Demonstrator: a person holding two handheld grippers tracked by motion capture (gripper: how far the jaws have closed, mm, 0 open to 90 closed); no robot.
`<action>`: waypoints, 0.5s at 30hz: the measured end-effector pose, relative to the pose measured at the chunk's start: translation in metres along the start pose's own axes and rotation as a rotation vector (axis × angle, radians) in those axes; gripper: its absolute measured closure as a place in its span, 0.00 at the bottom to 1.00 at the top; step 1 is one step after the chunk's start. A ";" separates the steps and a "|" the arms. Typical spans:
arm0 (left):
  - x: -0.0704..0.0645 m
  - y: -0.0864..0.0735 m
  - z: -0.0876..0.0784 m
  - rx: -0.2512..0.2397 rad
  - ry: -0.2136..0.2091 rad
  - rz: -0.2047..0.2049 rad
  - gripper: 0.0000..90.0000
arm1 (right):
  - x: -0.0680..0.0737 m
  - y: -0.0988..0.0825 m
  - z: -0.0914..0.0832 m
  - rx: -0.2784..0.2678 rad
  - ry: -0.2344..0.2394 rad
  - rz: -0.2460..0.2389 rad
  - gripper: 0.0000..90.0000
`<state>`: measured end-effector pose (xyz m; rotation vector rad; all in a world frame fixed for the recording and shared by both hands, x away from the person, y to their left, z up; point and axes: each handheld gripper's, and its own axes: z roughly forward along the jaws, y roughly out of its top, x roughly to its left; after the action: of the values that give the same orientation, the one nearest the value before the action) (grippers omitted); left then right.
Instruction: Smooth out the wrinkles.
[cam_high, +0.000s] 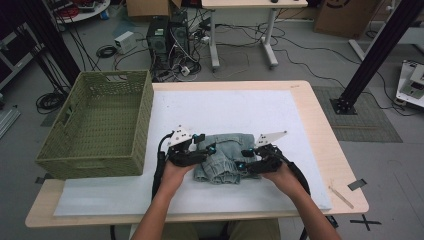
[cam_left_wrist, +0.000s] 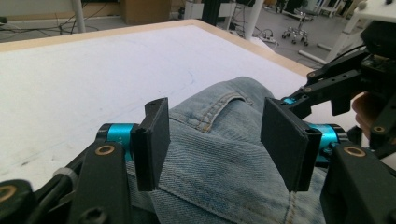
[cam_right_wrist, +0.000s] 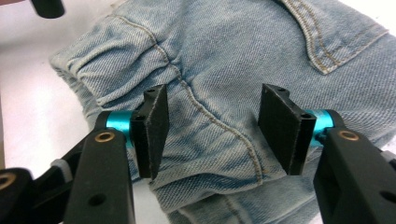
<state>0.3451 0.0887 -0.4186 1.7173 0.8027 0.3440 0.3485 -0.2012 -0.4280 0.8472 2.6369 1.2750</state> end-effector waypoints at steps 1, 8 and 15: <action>-0.001 -0.001 0.003 0.005 -0.003 0.003 0.47 | 0.002 -0.001 0.000 -0.002 -0.002 -0.010 0.50; -0.007 -0.012 0.022 0.120 -0.002 0.045 0.47 | 0.006 -0.008 -0.007 -0.022 0.003 -0.044 0.49; -0.009 -0.022 0.022 0.131 -0.001 0.051 0.53 | -0.011 -0.006 -0.029 -0.161 -0.078 0.040 0.39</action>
<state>0.3442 0.0690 -0.4438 1.8628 0.7970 0.3314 0.3462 -0.2306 -0.4151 0.9093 2.4310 1.4107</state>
